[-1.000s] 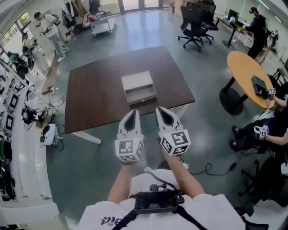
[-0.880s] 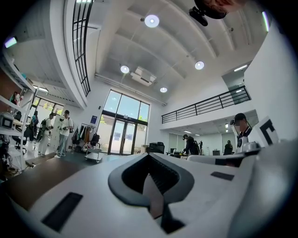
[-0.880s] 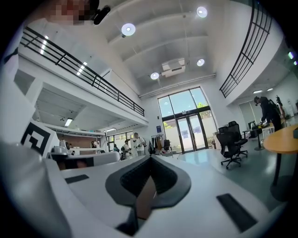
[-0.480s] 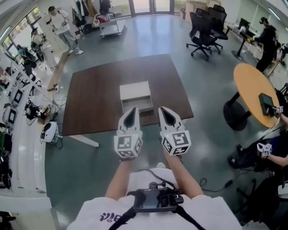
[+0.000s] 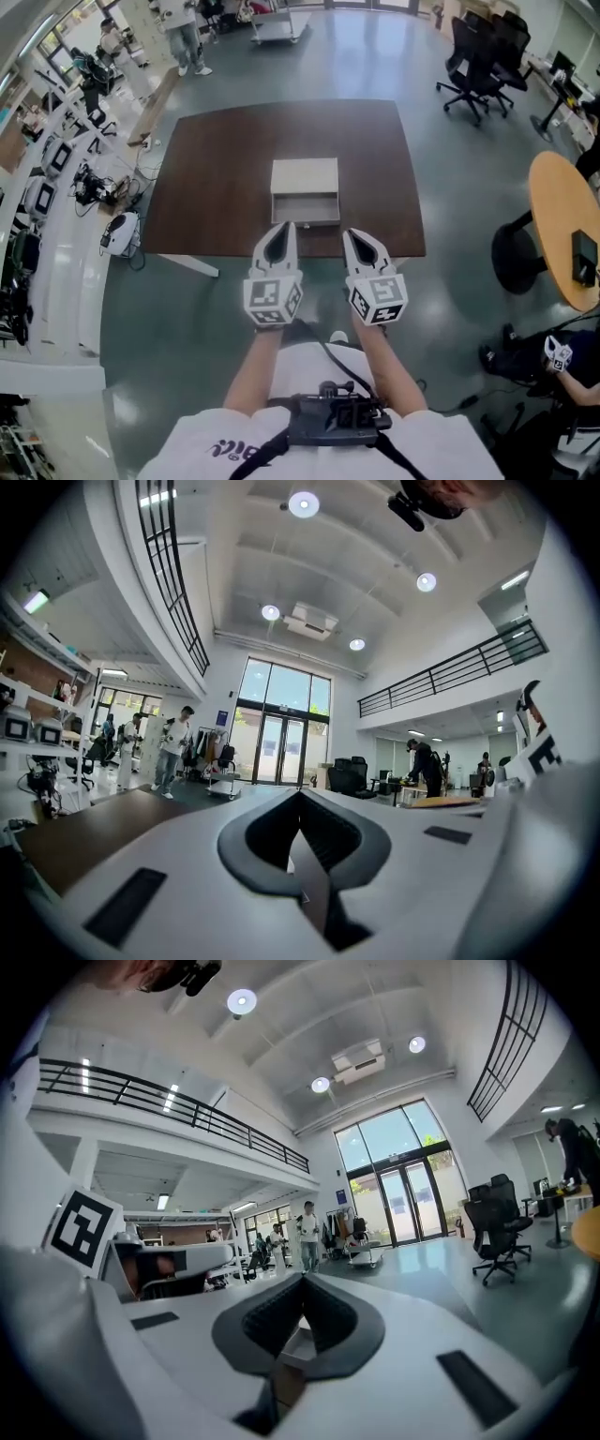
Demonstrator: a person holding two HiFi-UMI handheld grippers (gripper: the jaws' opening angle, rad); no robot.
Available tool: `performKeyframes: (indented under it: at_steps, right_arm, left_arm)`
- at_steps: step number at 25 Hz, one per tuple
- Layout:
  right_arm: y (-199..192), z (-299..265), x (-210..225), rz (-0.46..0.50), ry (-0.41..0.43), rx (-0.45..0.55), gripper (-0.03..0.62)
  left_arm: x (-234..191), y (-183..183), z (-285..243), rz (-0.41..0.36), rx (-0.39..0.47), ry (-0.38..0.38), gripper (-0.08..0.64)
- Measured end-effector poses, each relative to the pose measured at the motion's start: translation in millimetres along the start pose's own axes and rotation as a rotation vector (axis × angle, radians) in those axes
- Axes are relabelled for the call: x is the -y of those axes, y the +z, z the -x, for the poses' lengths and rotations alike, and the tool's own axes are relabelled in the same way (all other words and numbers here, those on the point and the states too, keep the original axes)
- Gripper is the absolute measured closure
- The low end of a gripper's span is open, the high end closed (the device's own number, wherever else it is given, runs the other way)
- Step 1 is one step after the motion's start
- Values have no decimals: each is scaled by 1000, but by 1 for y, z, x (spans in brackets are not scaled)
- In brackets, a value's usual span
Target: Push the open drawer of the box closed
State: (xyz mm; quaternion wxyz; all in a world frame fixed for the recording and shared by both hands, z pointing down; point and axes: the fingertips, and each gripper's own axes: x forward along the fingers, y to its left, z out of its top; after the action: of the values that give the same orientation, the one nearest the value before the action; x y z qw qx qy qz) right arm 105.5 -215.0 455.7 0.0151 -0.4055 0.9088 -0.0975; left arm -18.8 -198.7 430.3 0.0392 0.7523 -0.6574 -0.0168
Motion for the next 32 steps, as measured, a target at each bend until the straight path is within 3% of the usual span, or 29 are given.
performKeyframes:
  at_steps: [11, 19, 30, 31, 32]
  right_arm:
    - [-19, -87, 2, 30, -31, -80, 589]
    - [-61, -149, -9, -5, -49, -184, 589]
    - [-107, -188, 6, -37, -116, -313, 588]
    - [-111, -188, 6, -47, -122, -317, 579]
    - [-115, -188, 7, -54, -126, -323, 529]
  left_arm:
    - [-49, -21, -64, -4, -56, -104, 551]
    - [-106, -30, -117, 30, -83, -171, 551]
    - [-113, -51, -169, 1, -106, -369, 551]
    - [-113, -53, -172, 0, -109, -385, 551]
    - [-112, -55, -174, -1, -111, -399, 551]
